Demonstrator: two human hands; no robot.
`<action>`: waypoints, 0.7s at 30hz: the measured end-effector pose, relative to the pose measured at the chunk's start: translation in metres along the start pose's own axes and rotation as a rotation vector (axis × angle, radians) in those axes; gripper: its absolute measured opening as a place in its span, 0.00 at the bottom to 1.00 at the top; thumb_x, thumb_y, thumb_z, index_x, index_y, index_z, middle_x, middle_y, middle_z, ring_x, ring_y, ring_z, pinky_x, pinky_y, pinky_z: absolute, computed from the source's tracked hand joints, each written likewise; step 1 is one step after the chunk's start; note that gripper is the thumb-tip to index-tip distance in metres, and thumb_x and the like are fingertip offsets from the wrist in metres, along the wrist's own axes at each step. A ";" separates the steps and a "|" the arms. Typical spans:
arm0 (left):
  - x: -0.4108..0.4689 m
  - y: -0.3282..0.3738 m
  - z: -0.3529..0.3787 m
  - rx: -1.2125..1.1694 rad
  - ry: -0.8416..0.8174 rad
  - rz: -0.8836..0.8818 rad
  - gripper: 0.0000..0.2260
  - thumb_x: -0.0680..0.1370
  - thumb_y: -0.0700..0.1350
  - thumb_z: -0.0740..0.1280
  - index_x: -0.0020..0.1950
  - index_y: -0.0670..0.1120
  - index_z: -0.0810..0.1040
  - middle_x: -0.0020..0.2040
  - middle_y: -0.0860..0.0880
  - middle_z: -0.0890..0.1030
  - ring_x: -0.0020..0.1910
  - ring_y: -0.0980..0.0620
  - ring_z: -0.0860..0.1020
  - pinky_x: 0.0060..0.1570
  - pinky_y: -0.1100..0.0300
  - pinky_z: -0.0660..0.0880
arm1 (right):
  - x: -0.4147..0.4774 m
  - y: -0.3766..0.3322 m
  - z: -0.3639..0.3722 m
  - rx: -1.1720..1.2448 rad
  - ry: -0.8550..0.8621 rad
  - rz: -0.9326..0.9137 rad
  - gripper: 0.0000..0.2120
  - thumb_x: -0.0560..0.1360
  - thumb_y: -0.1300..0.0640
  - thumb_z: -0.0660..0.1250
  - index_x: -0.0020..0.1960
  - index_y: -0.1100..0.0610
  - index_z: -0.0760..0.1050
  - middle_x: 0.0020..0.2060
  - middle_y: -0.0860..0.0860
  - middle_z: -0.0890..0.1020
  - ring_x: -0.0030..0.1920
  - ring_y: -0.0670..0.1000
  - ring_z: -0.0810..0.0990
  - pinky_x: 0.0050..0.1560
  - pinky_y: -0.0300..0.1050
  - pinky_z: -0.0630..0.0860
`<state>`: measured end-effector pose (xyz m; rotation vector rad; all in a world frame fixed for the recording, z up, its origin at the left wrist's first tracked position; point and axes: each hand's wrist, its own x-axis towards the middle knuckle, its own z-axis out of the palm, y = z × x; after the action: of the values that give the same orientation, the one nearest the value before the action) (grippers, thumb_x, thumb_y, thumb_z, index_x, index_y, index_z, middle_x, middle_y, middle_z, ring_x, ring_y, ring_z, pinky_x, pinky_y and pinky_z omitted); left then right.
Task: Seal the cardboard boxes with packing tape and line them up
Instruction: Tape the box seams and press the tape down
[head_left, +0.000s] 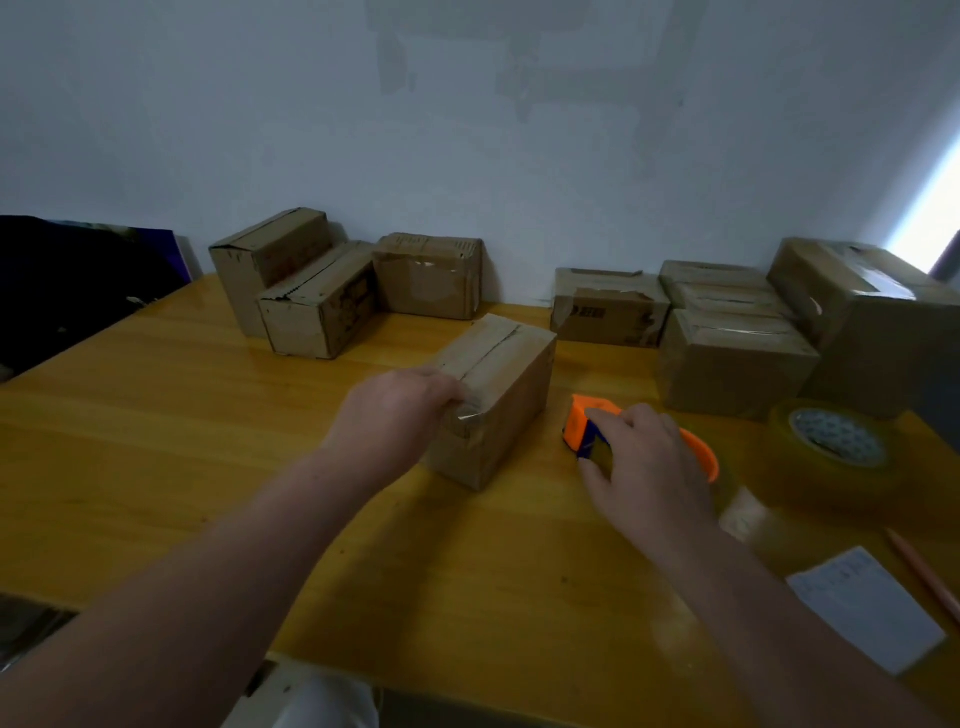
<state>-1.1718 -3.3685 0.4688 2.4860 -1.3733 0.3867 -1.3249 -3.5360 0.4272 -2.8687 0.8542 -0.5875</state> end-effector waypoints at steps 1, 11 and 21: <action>0.002 0.000 -0.002 0.008 0.013 0.002 0.11 0.80 0.43 0.63 0.60 0.52 0.79 0.57 0.52 0.80 0.54 0.51 0.78 0.49 0.53 0.77 | 0.001 -0.004 -0.002 0.047 0.013 -0.019 0.27 0.76 0.48 0.66 0.73 0.49 0.64 0.61 0.50 0.73 0.61 0.50 0.70 0.57 0.42 0.71; 0.049 0.020 -0.081 -0.147 0.134 0.058 0.09 0.76 0.39 0.65 0.50 0.48 0.83 0.45 0.54 0.81 0.44 0.56 0.77 0.46 0.62 0.72 | 0.022 -0.039 -0.057 0.752 -0.196 -0.127 0.35 0.74 0.53 0.70 0.76 0.41 0.57 0.72 0.41 0.65 0.70 0.44 0.64 0.68 0.47 0.65; 0.029 0.041 -0.060 0.047 0.133 0.008 0.15 0.74 0.51 0.71 0.59 0.53 0.74 0.57 0.54 0.73 0.53 0.55 0.72 0.45 0.61 0.73 | 0.001 -0.036 -0.047 1.008 -0.416 0.070 0.21 0.78 0.54 0.66 0.71 0.49 0.68 0.46 0.36 0.81 0.47 0.32 0.78 0.48 0.30 0.74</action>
<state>-1.1978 -3.3909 0.5390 2.4437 -1.3364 0.5816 -1.3242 -3.5052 0.4776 -1.9150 0.4001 -0.2630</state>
